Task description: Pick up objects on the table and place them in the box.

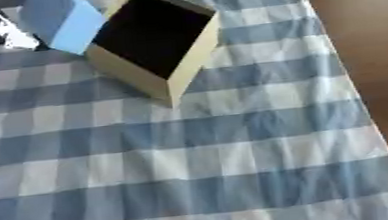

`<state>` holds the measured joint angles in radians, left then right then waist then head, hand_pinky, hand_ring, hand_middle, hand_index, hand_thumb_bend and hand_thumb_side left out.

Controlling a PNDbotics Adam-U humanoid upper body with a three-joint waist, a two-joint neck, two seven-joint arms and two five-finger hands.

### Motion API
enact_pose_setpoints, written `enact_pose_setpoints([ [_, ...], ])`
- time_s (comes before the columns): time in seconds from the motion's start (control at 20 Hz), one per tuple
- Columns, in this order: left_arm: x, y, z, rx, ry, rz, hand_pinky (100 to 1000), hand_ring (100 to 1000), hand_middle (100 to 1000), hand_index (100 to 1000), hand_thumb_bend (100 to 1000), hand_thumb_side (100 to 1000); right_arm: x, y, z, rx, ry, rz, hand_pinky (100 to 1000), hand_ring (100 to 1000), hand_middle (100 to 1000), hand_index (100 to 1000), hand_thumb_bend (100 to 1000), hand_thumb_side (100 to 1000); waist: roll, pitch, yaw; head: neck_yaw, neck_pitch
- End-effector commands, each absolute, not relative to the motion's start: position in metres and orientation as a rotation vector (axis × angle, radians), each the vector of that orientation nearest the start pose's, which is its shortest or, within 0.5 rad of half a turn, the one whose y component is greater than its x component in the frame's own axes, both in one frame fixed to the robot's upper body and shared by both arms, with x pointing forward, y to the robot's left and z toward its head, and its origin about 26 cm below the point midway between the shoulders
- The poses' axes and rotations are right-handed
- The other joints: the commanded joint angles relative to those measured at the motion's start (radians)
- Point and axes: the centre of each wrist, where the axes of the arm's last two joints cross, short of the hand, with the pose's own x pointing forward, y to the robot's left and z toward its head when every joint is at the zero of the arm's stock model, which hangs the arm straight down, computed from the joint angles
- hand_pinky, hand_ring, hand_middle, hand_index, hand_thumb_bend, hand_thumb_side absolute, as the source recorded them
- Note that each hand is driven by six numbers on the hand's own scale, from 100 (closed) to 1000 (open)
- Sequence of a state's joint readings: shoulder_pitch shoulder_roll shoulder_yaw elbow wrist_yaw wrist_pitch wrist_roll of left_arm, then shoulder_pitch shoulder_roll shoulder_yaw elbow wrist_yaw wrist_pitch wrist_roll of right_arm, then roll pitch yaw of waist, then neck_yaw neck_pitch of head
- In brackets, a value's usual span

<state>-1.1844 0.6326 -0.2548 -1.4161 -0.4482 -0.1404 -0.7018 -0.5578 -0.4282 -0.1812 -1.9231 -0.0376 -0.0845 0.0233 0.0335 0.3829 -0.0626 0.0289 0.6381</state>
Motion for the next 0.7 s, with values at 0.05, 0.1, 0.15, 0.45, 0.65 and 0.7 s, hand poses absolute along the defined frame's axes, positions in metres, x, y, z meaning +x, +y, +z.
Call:
enact_pose_setpoints([
  [0.05,0.399,0.215,0.416,-1.062,2.582,2.274,357,540,552,591,100,247,0.315,-0.297,0.301,-0.330,-2.604,0.394,731,691,617,825,100,888,0.002,-0.027,-0.009,0.018,-0.015],
  [0.1,0.401,0.212,0.416,-1.063,2.596,2.258,356,540,553,591,100,257,0.315,-0.296,0.302,-0.326,-2.607,0.399,731,691,617,825,100,887,0.005,-0.024,-0.016,0.025,-0.018],
  [0.15,0.404,0.208,0.416,-1.068,2.608,2.244,355,539,553,592,100,257,0.315,-0.296,0.303,-0.322,-2.611,0.402,731,691,617,825,100,888,0.008,-0.021,-0.024,0.032,-0.022],
  [0.45,0.420,0.199,0.409,-1.175,2.650,2.162,350,535,556,596,100,248,0.315,-0.294,0.307,-0.307,-2.626,0.408,730,690,615,825,100,893,0.018,0.006,-0.058,0.059,-0.048],
  [0.65,0.433,0.201,0.401,-1.258,2.649,2.159,344,523,555,595,100,231,0.315,-0.292,0.310,-0.298,-2.636,0.411,730,689,615,825,100,895,0.024,0.022,-0.073,0.067,-0.064],
  [0.7,0.436,0.202,0.399,-1.271,2.649,2.167,345,524,556,595,100,249,0.315,-0.292,0.311,-0.293,-2.640,0.412,730,689,614,825,100,896,0.027,0.026,-0.079,0.069,-0.069],
])
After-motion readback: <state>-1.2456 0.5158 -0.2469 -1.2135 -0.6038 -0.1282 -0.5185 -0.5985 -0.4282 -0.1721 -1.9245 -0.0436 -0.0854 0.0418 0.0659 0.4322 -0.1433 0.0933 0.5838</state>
